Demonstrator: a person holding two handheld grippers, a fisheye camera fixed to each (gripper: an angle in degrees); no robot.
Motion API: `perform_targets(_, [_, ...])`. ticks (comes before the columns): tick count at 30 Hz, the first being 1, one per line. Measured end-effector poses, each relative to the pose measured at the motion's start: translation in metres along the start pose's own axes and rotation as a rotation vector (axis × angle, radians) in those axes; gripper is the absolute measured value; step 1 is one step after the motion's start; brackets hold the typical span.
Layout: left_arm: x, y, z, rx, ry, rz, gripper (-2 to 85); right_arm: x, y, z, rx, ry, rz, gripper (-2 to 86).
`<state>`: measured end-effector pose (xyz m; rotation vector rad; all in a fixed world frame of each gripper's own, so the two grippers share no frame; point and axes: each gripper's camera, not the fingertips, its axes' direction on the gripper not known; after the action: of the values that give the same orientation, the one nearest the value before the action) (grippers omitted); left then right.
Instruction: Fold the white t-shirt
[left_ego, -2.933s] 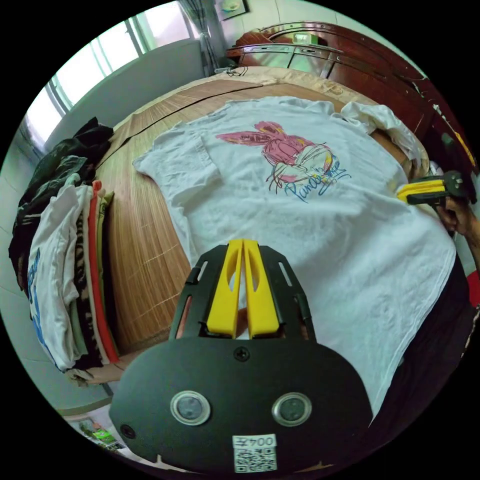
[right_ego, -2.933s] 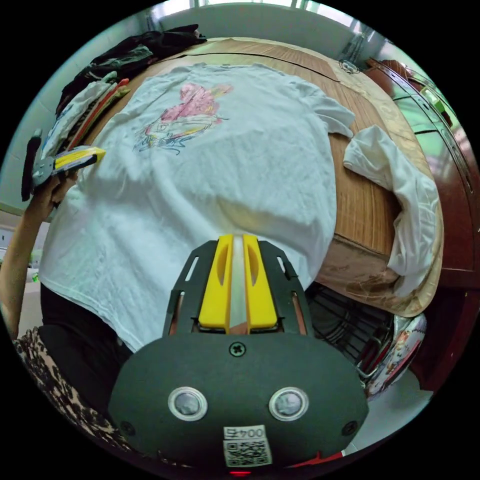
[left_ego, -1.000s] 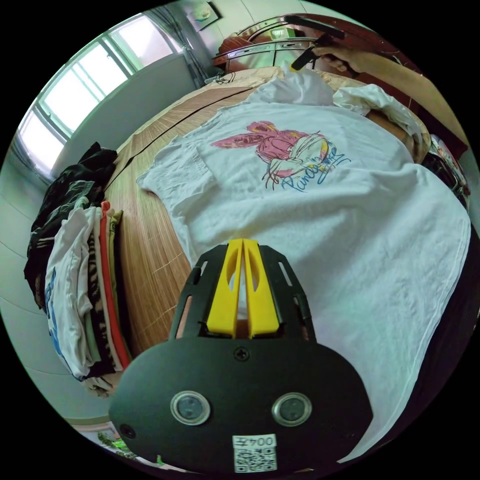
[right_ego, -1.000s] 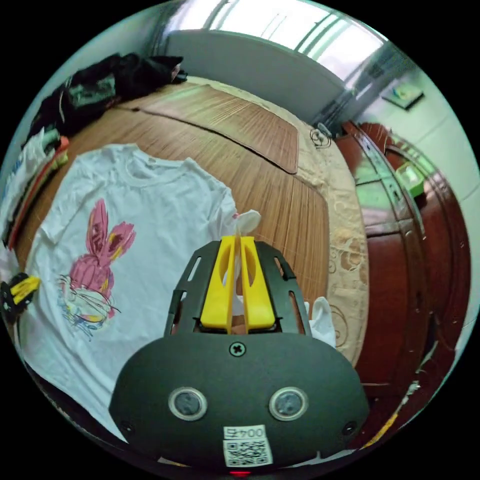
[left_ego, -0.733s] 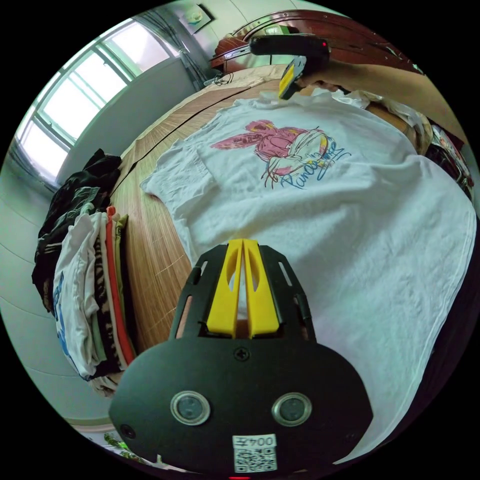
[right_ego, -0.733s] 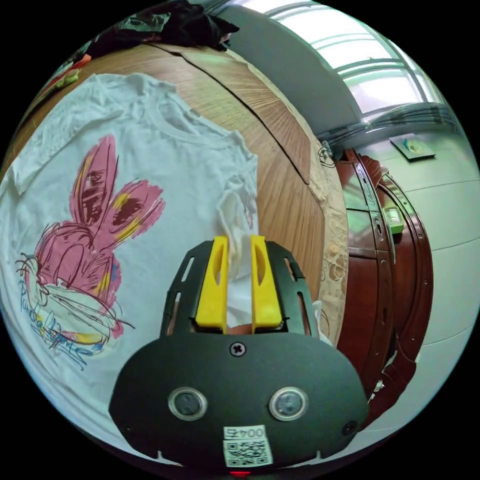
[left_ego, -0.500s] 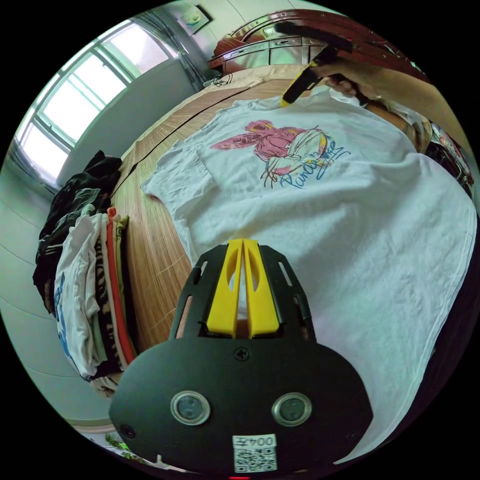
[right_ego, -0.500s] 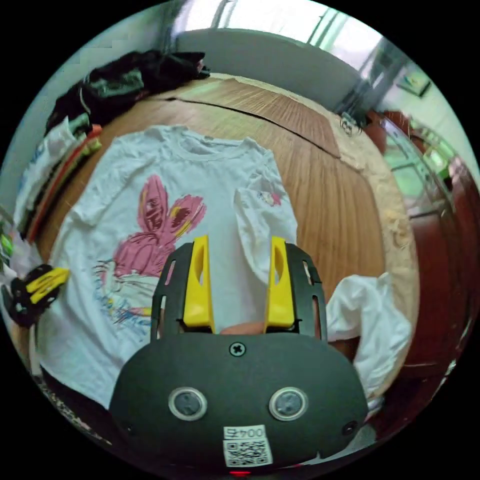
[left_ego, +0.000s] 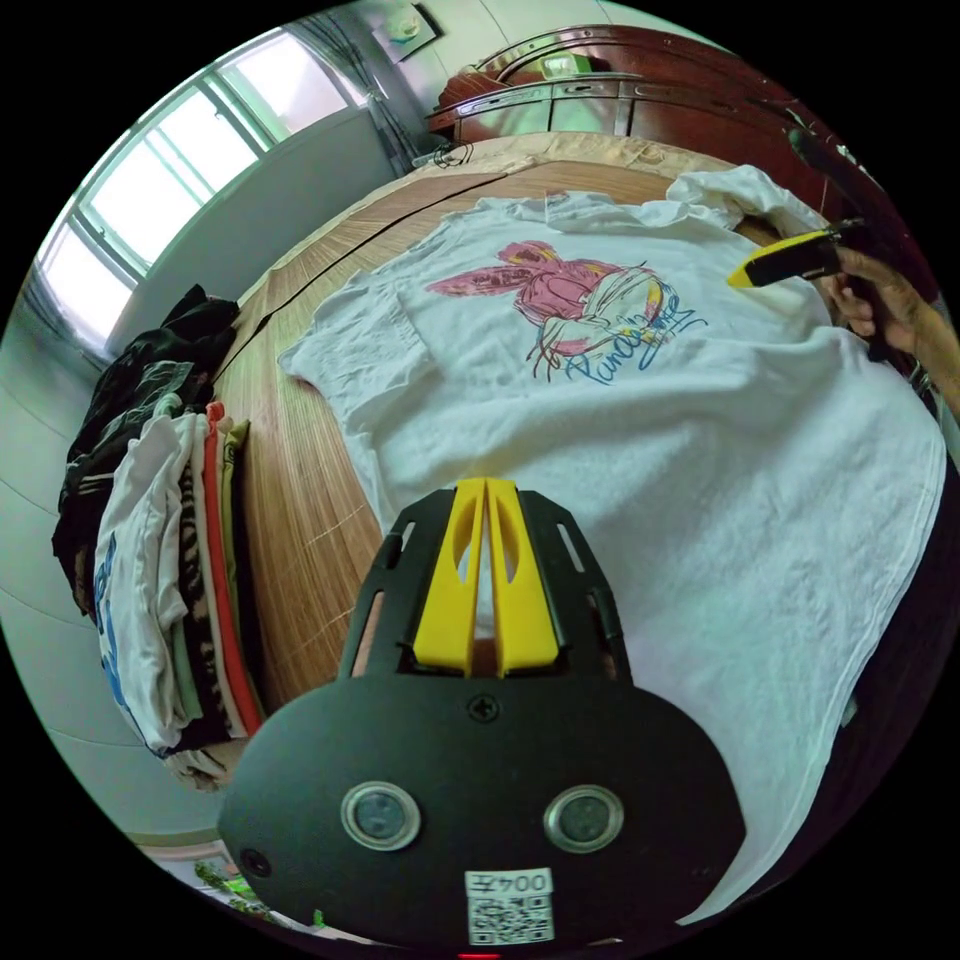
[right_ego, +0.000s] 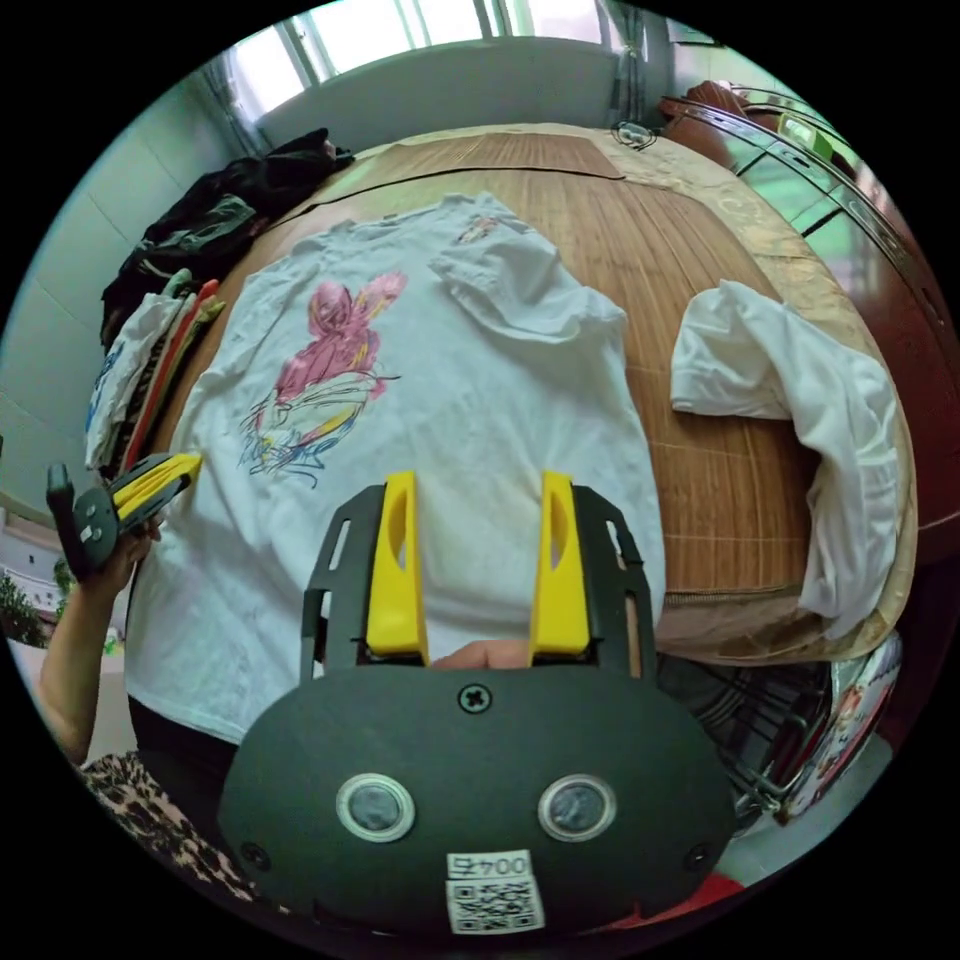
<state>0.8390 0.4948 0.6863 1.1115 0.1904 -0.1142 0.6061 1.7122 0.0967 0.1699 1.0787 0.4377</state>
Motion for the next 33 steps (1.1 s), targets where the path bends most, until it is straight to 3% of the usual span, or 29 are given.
perform_targets(5, [-0.008,-0.001,0.002,-0.004,0.025,-0.019,0.5,0.022,0.007,0.01,0.023,0.019,0.111,7.6])
perform_targets(12, [-0.014,-0.003,0.006,-0.011,0.027,-0.035,0.4,0.07,0.027,0.027,0.059,-0.159,0.27,1.2])
perform_targets(33, [-0.061,-0.012,0.025,-0.009,0.129,-0.095,0.3,0.073,0.05,0.059,0.074,-0.132,0.263,-0.2])
